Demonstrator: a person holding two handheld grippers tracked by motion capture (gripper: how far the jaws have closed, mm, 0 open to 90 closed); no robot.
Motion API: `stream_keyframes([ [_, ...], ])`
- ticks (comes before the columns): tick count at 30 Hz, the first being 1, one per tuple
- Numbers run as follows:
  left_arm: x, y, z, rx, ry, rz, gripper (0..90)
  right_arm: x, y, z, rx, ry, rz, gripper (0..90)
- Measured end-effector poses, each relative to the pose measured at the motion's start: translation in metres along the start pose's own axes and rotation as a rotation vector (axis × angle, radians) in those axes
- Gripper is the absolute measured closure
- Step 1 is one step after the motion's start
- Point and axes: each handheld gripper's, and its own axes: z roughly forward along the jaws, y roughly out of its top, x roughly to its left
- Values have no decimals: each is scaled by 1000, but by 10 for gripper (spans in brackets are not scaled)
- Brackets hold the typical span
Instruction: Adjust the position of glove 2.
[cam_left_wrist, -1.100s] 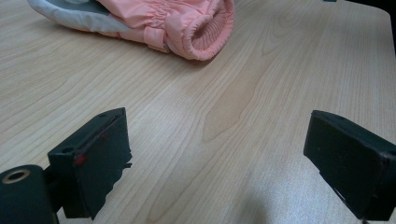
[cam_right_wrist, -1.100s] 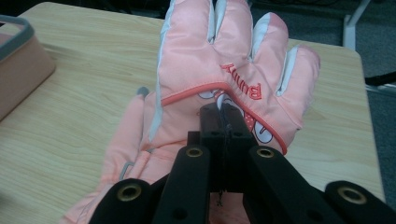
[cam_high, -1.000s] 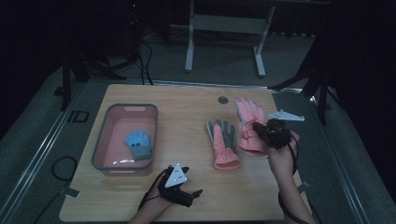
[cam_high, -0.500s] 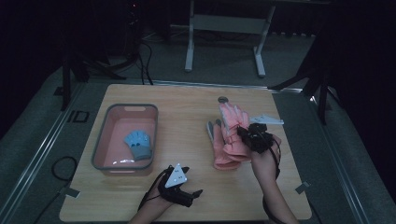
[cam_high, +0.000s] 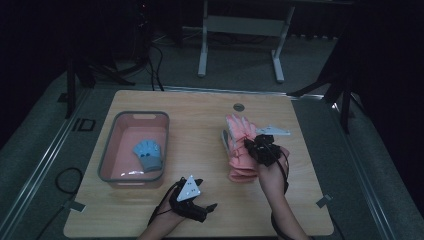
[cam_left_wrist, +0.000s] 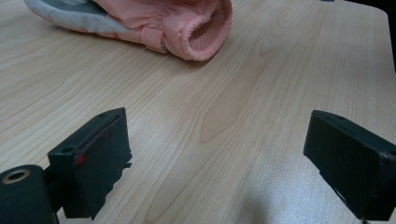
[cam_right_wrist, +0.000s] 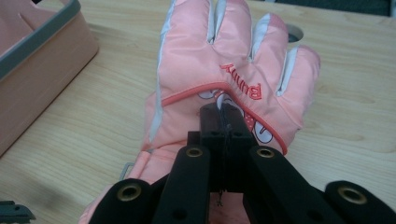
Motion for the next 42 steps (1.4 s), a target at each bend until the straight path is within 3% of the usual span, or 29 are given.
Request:
stream_keyframes([
  [7,0,0,0,5,0,5,73,0,-3,8,23,-30,-8,896],
  [10,0,0,0,7,-1,6,73,-5,-10,20,53,-45,8,895],
  [20,0,0,1,7,-1,2,73,-6,-23,40,90,-32,19,888],
  [25,2,0,1,7,-9,-31,73,-6,-26,44,97,-28,16,874],
  [29,0,3,1,19,7,-27,73,-8,-25,41,91,-1,17,818],
  [30,0,4,0,19,15,-30,73,-10,-24,35,71,21,9,730],
  [32,0,6,-1,8,26,-40,73,-11,-23,33,66,30,7,688],
  [33,0,7,-1,6,35,-44,76,-14,-22,26,41,67,-1,536],
  [37,0,14,-4,2,64,-65,76,-18,-20,18,21,75,-13,464],
  [39,0,22,-6,2,62,-96,76,-33,-15,0,-28,142,-5,275],
  [42,0,29,-6,-1,39,-131,76,-44,-14,-8,-47,172,-23,194],
])
